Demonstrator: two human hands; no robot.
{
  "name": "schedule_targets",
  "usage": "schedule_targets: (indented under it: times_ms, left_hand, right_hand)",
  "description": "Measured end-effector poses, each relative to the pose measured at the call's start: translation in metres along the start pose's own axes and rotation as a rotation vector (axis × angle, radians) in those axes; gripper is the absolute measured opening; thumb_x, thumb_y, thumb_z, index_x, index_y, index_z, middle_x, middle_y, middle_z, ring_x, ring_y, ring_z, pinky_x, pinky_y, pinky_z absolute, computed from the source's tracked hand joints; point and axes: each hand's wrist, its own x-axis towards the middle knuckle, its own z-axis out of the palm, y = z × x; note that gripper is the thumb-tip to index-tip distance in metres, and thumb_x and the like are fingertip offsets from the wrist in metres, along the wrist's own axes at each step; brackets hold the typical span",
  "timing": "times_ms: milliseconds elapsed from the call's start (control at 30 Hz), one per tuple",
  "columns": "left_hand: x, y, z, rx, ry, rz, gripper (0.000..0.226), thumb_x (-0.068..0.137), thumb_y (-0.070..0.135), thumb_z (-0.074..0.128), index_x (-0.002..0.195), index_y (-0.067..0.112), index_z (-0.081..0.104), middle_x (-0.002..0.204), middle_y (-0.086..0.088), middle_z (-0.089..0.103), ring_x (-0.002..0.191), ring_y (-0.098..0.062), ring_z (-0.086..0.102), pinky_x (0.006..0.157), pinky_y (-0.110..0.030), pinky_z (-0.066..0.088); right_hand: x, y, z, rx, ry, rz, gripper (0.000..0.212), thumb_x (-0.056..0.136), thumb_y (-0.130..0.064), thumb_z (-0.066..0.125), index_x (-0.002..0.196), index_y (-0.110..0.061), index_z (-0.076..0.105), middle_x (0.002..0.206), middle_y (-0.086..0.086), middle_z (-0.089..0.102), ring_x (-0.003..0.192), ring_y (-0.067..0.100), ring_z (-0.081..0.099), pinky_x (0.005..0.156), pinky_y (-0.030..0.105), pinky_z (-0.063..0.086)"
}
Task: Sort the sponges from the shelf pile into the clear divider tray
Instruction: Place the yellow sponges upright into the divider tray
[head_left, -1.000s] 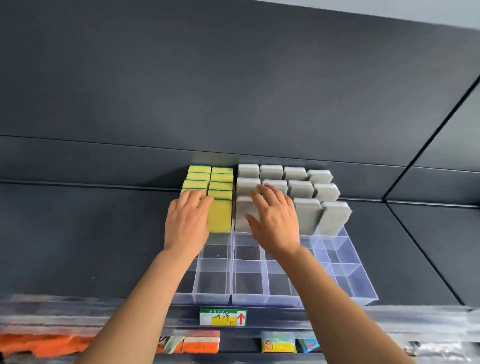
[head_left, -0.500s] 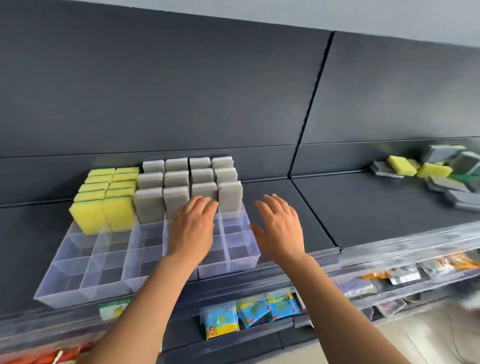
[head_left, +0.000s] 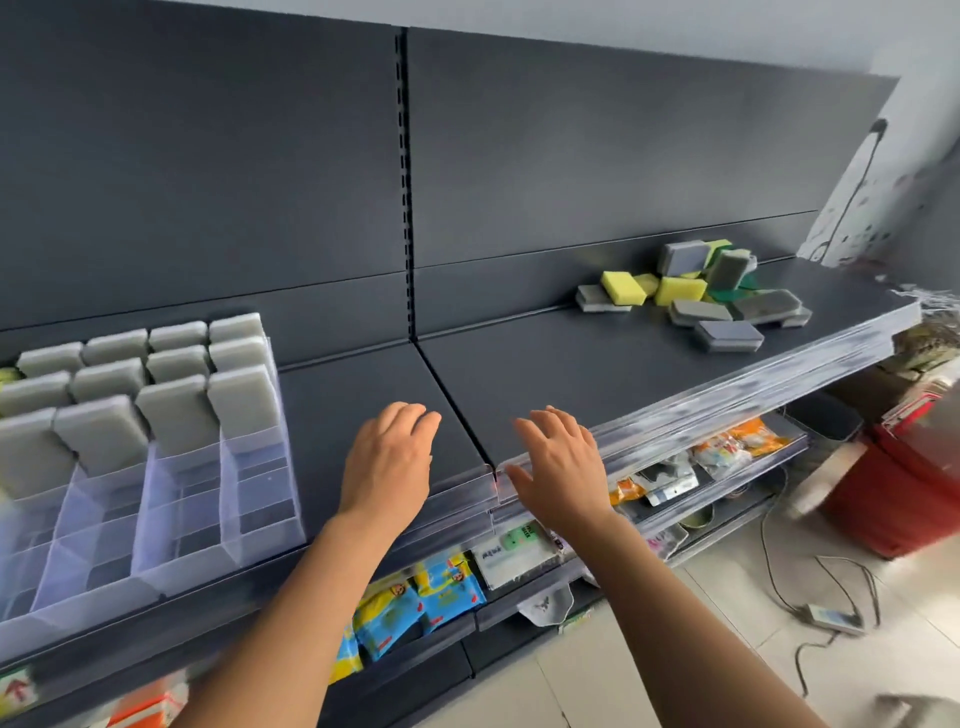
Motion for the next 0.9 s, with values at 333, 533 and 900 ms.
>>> schedule_targets:
  times_ms: [333,533,900]
  left_hand:
    - [0.096,0.07,0.062,-0.105,0.01,0.137,0.052,0.051,0.006,0.087,0.098,0.009,0.067,0.097,-0.004,0.067,0.094,-0.025,0.063,0.07,-0.033,0.054]
    - [0.167,0.104,0.105,-0.17,0.023,0.19,0.053,0.049,0.008,0.088,0.097,0.01,0.067,0.095,-0.003,0.067,0.092,-0.024,0.064,0.068,-0.033,0.053]
    - [0.279,0.137,0.167,-0.18,-0.068,0.23,0.049,0.054,0.01,0.086,0.099,0.01,0.066,0.097,-0.005,0.066,0.091,-0.026,0.063,0.065,-0.034,0.052]
  right_hand:
    - [0.026,0.114,-0.003,-0.076,-0.019,0.163,0.052,0.089,-0.041,0.057,0.135,-0.022,0.042,0.141,0.001,0.042,0.137,0.023,0.026,0.111,0.037,0.023]
    - [0.066,0.181,-0.001,-0.105,-0.017,0.251,0.052,0.086,-0.039,0.061,0.132,-0.02,0.046,0.137,0.002,0.046,0.135,0.024,0.029,0.107,0.036,0.026]
    - [0.144,0.272,0.005,-0.141,-0.014,0.341,0.05,0.086,-0.04,0.059,0.13,-0.02,0.047,0.135,0.001,0.046,0.135,0.022,0.028,0.106,0.035,0.025]
